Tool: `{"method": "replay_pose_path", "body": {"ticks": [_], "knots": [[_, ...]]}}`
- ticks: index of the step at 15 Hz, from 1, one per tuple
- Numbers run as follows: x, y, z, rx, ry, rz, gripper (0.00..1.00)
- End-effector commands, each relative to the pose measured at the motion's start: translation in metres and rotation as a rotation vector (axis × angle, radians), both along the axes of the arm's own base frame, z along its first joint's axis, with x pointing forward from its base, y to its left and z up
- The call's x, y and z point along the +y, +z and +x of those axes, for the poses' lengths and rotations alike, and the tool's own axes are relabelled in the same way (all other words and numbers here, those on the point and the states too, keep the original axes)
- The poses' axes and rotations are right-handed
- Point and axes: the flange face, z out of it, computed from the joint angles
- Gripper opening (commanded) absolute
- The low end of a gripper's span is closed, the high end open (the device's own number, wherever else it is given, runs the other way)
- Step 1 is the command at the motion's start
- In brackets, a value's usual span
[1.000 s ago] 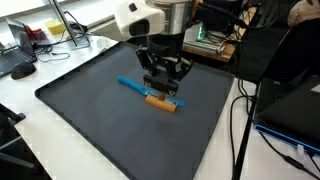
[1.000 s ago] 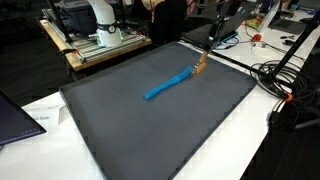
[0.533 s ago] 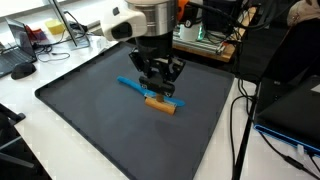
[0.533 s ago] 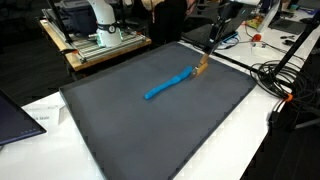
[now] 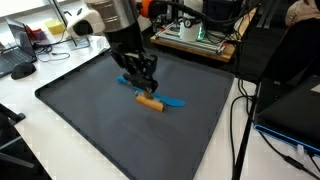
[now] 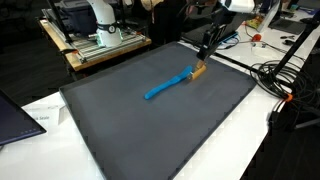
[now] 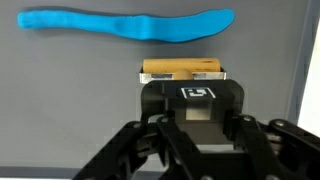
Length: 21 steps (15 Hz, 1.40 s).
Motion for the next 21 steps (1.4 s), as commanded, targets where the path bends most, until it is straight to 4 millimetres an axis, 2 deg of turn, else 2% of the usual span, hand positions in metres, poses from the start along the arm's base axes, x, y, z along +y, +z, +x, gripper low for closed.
{"method": "replay_pose_path", "body": {"ticks": [1, 14, 21], "knots": [[-0.027, 0.011, 0.001, 0.000, -0.036, 0.046, 0.22], [-0.126, 0.016, 0.001, -0.017, -0.174, 0.129, 0.22], [-0.173, 0.024, -0.016, -0.070, -0.161, 0.168, 0.22]]}}
